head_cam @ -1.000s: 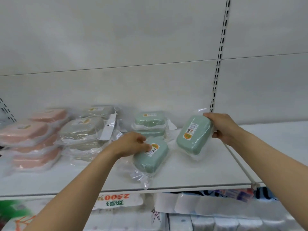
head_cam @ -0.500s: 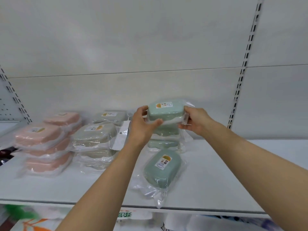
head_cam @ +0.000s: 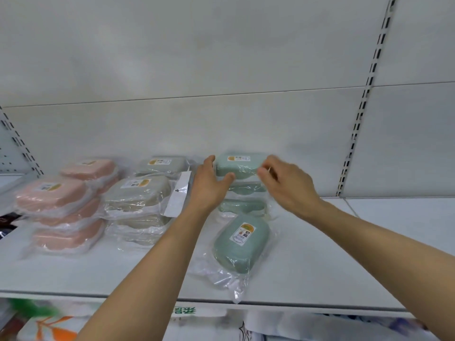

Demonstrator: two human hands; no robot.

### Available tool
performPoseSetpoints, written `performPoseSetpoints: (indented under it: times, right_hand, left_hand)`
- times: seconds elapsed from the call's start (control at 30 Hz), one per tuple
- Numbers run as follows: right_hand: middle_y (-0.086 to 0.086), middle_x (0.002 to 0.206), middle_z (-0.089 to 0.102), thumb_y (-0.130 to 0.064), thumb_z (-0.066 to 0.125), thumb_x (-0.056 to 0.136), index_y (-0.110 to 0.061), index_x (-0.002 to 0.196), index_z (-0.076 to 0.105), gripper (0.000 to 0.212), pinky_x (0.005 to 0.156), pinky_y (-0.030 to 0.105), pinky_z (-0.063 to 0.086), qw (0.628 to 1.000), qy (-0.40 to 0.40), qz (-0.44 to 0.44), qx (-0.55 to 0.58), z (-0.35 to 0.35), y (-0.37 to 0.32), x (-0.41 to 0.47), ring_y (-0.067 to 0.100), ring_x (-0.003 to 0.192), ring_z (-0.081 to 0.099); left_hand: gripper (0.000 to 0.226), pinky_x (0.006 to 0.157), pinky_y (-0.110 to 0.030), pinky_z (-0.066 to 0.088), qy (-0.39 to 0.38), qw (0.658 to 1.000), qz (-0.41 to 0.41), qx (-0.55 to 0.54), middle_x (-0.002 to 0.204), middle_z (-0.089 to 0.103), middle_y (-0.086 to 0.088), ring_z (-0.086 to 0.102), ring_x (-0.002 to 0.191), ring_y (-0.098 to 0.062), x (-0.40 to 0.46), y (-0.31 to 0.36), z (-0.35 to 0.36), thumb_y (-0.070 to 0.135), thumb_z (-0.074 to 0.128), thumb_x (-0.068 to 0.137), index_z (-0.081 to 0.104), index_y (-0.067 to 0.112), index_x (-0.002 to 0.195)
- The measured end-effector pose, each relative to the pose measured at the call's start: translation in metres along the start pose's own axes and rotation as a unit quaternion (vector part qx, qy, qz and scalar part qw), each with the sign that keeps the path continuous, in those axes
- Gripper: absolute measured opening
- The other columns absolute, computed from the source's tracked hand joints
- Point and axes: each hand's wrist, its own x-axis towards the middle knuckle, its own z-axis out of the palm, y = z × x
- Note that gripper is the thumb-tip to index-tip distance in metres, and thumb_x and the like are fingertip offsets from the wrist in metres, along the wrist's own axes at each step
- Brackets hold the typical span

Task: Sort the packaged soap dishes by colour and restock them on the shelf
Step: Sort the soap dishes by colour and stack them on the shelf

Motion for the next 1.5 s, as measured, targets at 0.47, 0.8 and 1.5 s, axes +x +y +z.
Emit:
performPoseSetpoints:
  times: [0.47, 0.8, 1.5]
  right_hand:
    - [0.001, 0.147, 0.031, -0.060, 0.042, 0.093, -0.046, 0.138, 0.043, 0.047, 0.105, 0.040, 0.037, 0.860, -0.472, -0.043, -0.190, -0.012, -0.038, -0.052, 0.026, 0.129, 0.043]
    - [0.004, 0.127, 0.038, -0.049, 0.069, 0.075, -0.023, 0.129, 0.032, 0.071, 0.076, 0.035, 0.042, 0.926, -0.293, -0.086, -0.221, 0.004, 0.002, -0.073, 0.027, 0.105, 0.046]
    - [0.003, 0.123, 0.065, -0.047, 0.042, 0.087, -0.021, 0.123, 0.063, 0.049, 0.094, 0.041, 0.048, 0.984, -0.020, -0.059, -0.169, -0.073, 0.113, -0.167, 0.024, 0.107, 0.063]
  left_hand:
    - [0.067, 0.118, -0.038, 0.025, -0.054, 0.998, 0.017, -0.014, 0.161, 0.022, -0.001, 0.025, 0.146, -0.019, -0.017, 0.011, -0.012, 0.034, 0.052, 0.098, 0.019, 0.023, 0.156]
    - [0.067, 0.120, -0.037, 0.020, -0.047, 0.997, 0.021, -0.057, 0.163, 0.016, 0.005, 0.017, 0.149, -0.013, -0.037, -0.001, -0.015, 0.039, 0.048, 0.101, 0.014, 0.024, 0.157]
    - [0.061, 0.107, -0.040, 0.038, -0.010, 0.949, 0.274, 0.156, 0.141, 0.051, -0.005, 0.043, 0.131, -0.024, -0.179, 0.056, 0.086, 0.044, 0.052, 0.095, 0.036, 0.018, 0.147]
